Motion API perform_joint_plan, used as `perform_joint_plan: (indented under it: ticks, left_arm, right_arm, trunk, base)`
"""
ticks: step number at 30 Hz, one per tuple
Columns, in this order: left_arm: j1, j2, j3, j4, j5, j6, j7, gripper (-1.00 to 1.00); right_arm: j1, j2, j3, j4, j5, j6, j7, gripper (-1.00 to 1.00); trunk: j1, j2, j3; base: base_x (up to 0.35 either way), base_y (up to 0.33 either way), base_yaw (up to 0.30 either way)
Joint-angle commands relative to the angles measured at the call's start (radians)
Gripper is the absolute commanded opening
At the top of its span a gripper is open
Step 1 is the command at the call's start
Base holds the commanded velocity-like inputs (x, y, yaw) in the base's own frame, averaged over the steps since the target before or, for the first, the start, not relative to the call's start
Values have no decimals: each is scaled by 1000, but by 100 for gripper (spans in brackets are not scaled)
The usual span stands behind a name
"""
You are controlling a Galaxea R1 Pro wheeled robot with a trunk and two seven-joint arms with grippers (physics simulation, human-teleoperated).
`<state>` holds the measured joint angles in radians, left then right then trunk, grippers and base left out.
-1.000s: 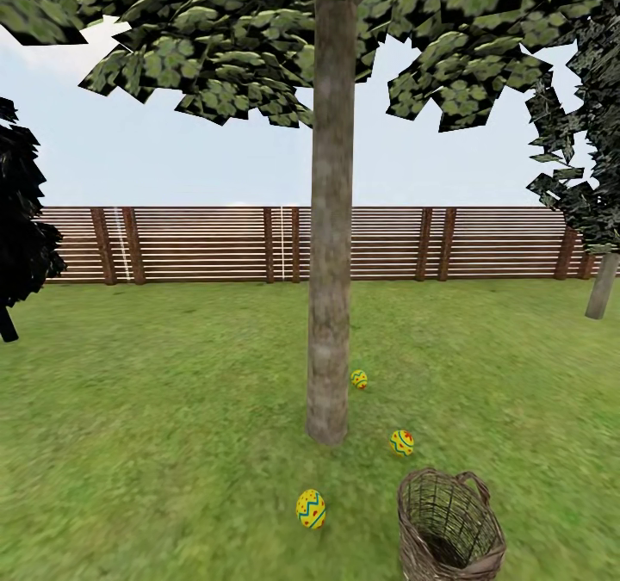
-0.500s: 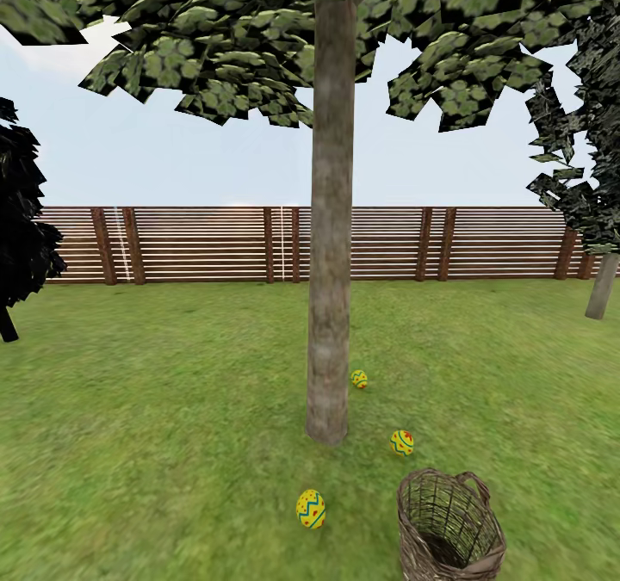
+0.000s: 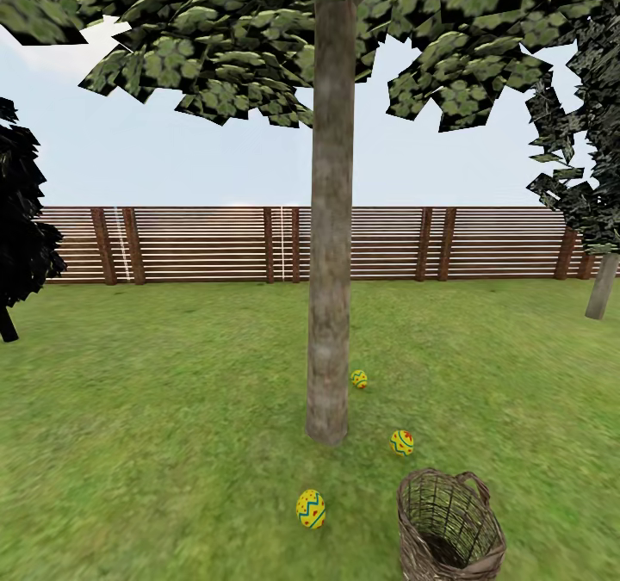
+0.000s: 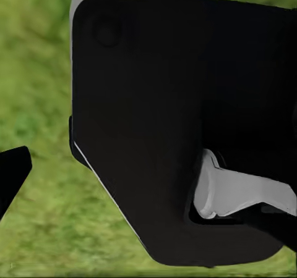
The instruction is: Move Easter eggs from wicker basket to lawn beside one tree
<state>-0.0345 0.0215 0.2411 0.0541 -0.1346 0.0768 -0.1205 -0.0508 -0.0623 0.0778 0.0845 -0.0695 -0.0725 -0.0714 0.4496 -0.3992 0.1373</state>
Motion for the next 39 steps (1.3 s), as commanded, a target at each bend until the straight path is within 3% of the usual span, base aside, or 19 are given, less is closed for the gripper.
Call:
perform_joint_plan:
  ticks: [1,2,6,39]
  left_arm:
    - [-1,1,9,1,-29,2,-2,100]
    - [-1,2,13,-2,-79,2,-3,100]
    - [-1,4,16,-8,-100,2,-5,100]
    - [-1,8,16,-10,-98,3,-8,100]
  right_arm:
    - [-1,1,8,4,-7,-7,-1,100]
    - [-1,1,8,4,-7,-7,-1,100]
    - [-1,1,8,4,-7,-7,-1,100]
    - [-1,1,8,4,-7,-7,-1,100]
  trunk:
    - [0,-1,0]
    - [0,-1,0]
    - [0,-1,0]
    - [0,-1,0]
  base:
    - [0,0,0]
    - [0,0,0]
    - [0,0,0]
    - [0,0,0]
